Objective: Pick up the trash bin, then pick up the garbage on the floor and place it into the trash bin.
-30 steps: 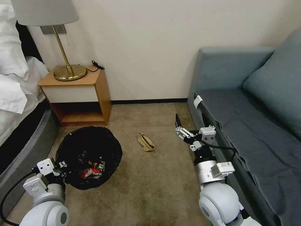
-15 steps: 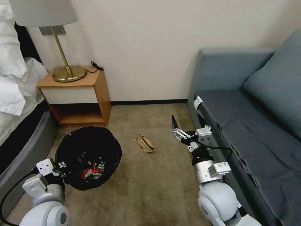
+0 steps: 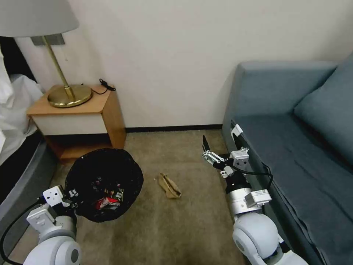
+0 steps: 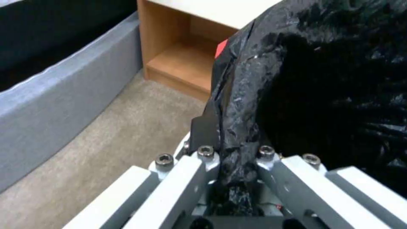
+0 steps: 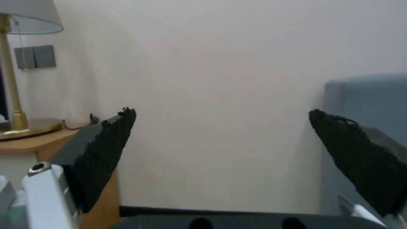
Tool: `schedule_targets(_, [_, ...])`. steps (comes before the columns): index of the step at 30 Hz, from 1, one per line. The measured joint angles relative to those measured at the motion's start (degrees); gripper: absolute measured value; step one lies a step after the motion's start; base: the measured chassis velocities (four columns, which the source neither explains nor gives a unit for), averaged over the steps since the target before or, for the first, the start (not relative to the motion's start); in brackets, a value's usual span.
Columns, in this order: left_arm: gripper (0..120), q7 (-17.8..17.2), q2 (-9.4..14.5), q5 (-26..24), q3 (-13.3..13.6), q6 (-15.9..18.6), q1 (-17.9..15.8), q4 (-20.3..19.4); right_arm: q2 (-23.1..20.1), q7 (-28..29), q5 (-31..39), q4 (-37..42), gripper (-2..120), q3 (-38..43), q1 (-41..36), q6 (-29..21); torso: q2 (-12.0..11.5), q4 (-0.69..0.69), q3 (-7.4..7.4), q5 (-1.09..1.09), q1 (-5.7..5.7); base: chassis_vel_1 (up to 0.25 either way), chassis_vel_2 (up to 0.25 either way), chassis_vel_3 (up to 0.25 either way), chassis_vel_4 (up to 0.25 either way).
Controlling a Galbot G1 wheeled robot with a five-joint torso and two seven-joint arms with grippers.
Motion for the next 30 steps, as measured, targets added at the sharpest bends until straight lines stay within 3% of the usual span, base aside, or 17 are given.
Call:
schedule_targets(9, [3, 0.0, 0.0, 0.0, -0.1, -0.1, -0.1, 0.0, -2.3, -0.3, 1.3, -2.0, 100, -3.1, 3.4, 0.4, 0.0, -0.01, -0.01, 0.01, 0.0, -0.069, 0.05, 0.059, -0.059])
schedule_targets(17, [3, 0.0, 0.2, -0.6, -0.7, -0.1, 0.0, -0.3, -6.8, 0.9, 8.6, -5.9, 100, -9.5, 12.8, -2.5, 0.0, 0.0, -0.01, 0.02, 0.0, 0.0, 0.0, 0.0, 0.0])
schedule_targets(22, [3, 0.1, 0.2, -0.7, -0.9, -0.1, 0.2, -0.5, -10.1, 2.8, 14.8, -8.1, 100, -15.5, 19.4, -7.3, 0.0, 0.0, -0.01, 0.01, 0.0, 0.0, 0.0, 0.0, 0.0])
schedule_targets(27, [3, 0.2, 0.1, -0.9, -1.2, -0.1, 0.3, -0.7, -11.8, 4.4, 21.3, -13.5, 100, -24.6, 30.9, -12.1, 0.0, -0.01, 0.0, 0.02, 0.0, 0.0, 0.0, 0.0, 0.0])
schedule_targets(30, [3, 0.3, 0.0, -1.0, -1.5, -0.5, 0.5, -0.7, -11.7, 4.2, 30.2, -19.4, 100, -32.6, 41.0, -15.6, 0.0, 0.03, 0.0, 0.0, 0.0, 0.0, 0.0, 0.0, 0.0])
